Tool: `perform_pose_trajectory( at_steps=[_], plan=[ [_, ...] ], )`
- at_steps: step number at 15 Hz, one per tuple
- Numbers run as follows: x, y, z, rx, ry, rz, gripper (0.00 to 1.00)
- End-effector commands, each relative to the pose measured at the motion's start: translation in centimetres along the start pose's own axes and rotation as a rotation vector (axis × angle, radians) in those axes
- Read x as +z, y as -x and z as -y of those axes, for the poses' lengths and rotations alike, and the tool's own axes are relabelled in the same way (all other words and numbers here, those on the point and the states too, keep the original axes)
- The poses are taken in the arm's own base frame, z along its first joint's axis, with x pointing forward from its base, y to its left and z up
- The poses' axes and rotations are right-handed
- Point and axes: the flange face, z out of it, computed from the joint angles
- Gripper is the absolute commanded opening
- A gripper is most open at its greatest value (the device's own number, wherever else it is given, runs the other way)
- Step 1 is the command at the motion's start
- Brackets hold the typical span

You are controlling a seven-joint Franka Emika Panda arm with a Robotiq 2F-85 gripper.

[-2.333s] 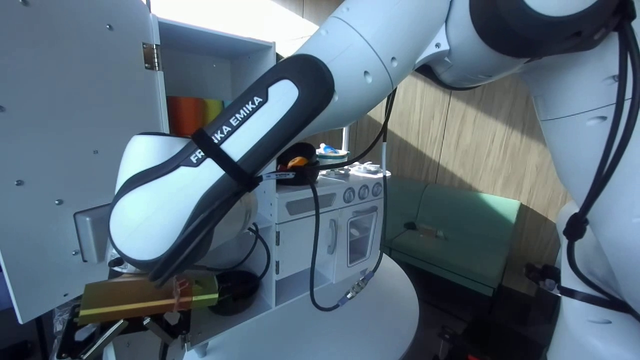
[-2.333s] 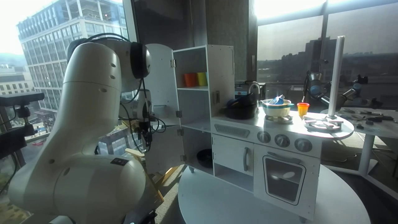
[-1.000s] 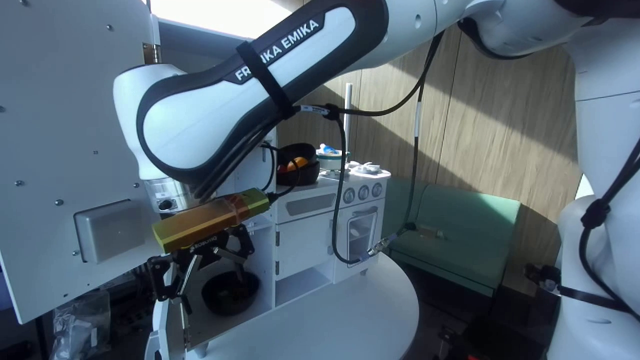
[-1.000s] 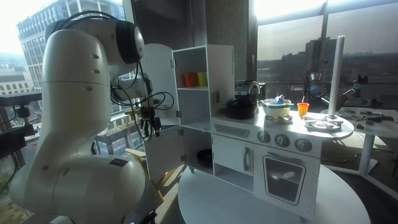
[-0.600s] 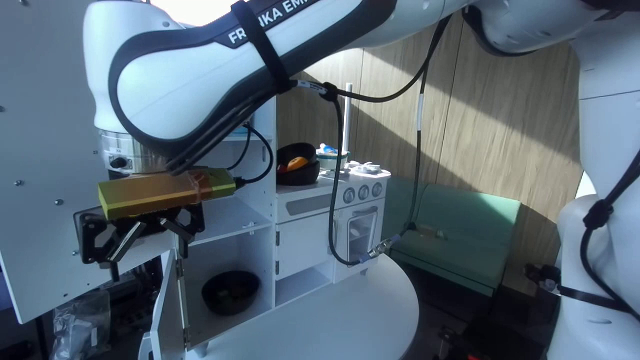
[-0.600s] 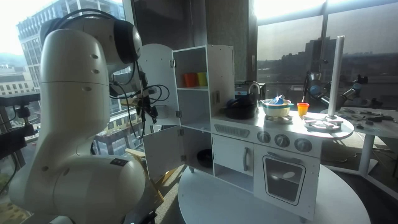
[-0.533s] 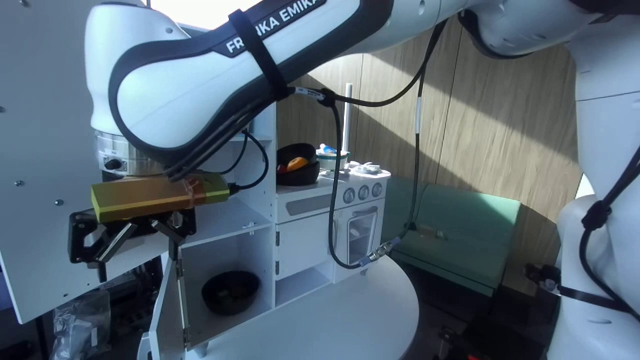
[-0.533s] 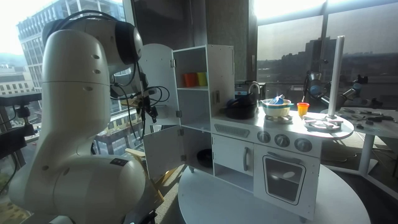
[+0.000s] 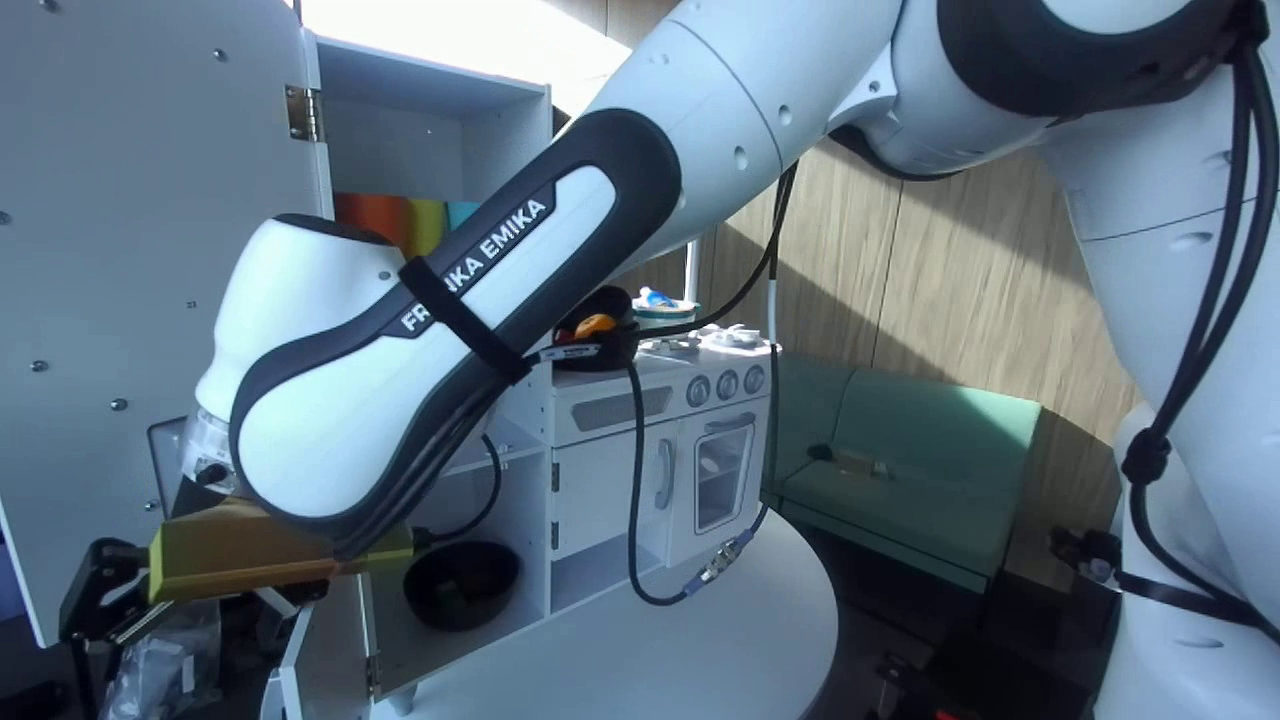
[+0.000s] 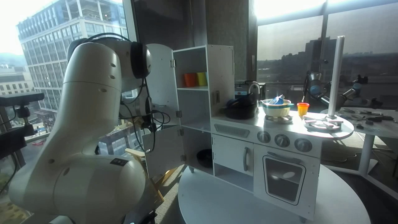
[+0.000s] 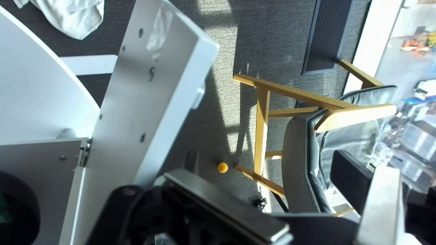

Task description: Close the bottom cabinet door to the far right, close the cabinet door directly under the sink, close the bottom refrigerator door, close the top refrigerator door

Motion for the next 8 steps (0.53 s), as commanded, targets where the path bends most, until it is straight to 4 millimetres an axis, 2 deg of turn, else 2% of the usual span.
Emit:
perform_pose_trajectory(
  at_steps=[1, 4, 8],
  plan=[
    [-0.7, 0.9, -0.3, -0.007, 0.005, 0.037, 1.00],
    [-2.4, 1.5, -1.5, -0.010, 0.096, 0.067, 1.00],
    [-2.3, 2.8, -4.6, 0.005, 0.246, 0.137, 1.00]
  ],
)
